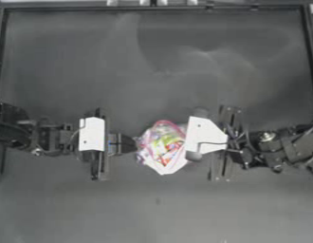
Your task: Put candy in bag
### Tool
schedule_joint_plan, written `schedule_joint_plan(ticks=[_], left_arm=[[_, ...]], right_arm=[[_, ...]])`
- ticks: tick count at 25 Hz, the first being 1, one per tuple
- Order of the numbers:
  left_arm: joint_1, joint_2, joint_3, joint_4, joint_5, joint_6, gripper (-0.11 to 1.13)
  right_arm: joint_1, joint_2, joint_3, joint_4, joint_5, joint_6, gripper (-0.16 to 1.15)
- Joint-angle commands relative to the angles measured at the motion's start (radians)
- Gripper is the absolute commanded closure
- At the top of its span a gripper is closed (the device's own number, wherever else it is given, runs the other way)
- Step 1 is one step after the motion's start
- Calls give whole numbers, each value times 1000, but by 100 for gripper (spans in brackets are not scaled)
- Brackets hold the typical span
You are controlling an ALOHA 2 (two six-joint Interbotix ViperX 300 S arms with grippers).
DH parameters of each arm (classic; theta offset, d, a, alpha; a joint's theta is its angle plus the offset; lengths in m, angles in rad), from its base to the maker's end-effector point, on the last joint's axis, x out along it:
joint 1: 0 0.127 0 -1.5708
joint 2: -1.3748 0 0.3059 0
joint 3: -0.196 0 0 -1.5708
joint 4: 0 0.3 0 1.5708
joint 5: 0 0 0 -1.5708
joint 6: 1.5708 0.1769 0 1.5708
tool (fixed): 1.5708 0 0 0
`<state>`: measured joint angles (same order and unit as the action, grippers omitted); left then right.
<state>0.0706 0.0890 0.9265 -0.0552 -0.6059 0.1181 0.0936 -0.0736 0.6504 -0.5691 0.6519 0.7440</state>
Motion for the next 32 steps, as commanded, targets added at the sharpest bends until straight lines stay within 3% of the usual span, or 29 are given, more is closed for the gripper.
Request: schedule_joint_plan(ticks=[1, 18, 21, 26, 28, 29, 32], left_arm=[[12, -12, -17, -3, -5, 8, 98], [17, 9, -31, -2, -5, 20, 98], [15, 9, -31, -2, -3, 18, 98], [12, 9, -31, -2, -3, 18, 98], [12, 9, -31, -2, -3, 18, 98], [12, 9, -31, -2, -5, 18, 98], [12, 9, -29, -2, -3, 18, 98]], right_arm=[[-6, 0, -3, -3, -29, 12, 94], [-9, 2, 0, 35, -32, -3, 93], [-8, -2, -3, 40, -52, -3, 76], [-8, -20, -6, 43, -80, 11, 19], [-9, -31, -5, 44, -78, 15, 2], [-9, -40, -5, 46, -78, 15, -4], [-9, -64, -3, 51, -75, 14, -3]])
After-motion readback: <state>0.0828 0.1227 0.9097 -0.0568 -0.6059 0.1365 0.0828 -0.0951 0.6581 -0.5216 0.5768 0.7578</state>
